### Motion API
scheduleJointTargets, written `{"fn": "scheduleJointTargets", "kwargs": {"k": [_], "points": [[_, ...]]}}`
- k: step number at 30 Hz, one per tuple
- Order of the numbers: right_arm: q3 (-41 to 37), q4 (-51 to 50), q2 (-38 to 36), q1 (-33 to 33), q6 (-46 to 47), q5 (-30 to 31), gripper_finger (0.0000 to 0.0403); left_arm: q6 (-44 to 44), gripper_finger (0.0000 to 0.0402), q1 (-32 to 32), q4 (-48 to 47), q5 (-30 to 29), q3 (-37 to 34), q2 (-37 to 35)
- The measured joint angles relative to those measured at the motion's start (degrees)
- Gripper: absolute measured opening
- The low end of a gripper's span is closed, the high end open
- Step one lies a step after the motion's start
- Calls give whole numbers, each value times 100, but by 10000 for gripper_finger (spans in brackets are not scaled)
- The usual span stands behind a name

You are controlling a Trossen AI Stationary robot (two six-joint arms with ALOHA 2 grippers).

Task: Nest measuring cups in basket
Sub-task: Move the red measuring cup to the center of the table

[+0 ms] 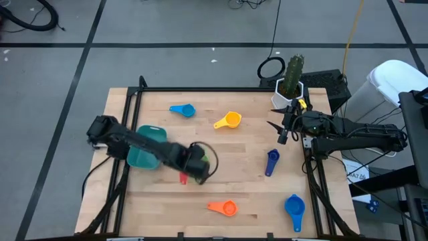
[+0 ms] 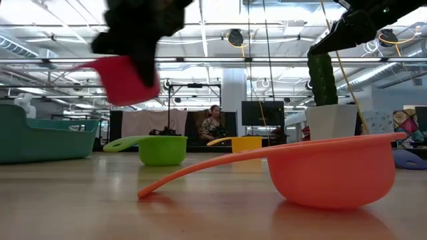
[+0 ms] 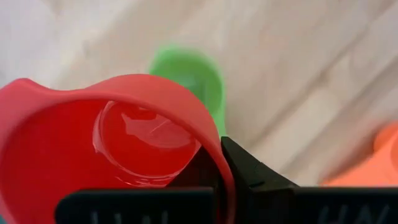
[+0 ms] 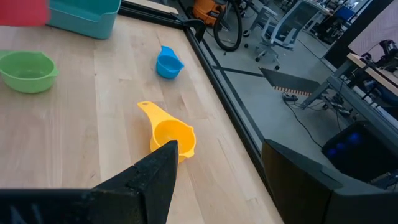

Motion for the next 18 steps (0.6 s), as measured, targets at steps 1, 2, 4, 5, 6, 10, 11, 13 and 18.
{"fn": "scheduleJointTargets", "kwargs": {"k": [1,2,4,5,6,10,11,13,18], "points": [[0,1,0,0,1,0,224,238,4,130,9,-44,76,0],[0,2,0,0,1,0,224,475,4,269,36,-68,135,0],[0,5,0,0,3,0,224,912,4,558,164,-103,184,-4],[0,17,2,0,1,0,224,1117,4,704,218,-103,186,-4],[0,39,2,0,3,0,224,1306,4,854,243,-104,186,-4],[0,63,2,0,52,0,224,1881,4,1419,269,-110,186,-4],[0,56,2,0,82,0,224,1978,4,1533,282,-115,186,-4],[0,37,0,0,149,0,224,2144,4,1705,324,-114,186,-4],[0,33,0,0,156,0,224,2606,4,1993,256,-86,65,-4]]}}
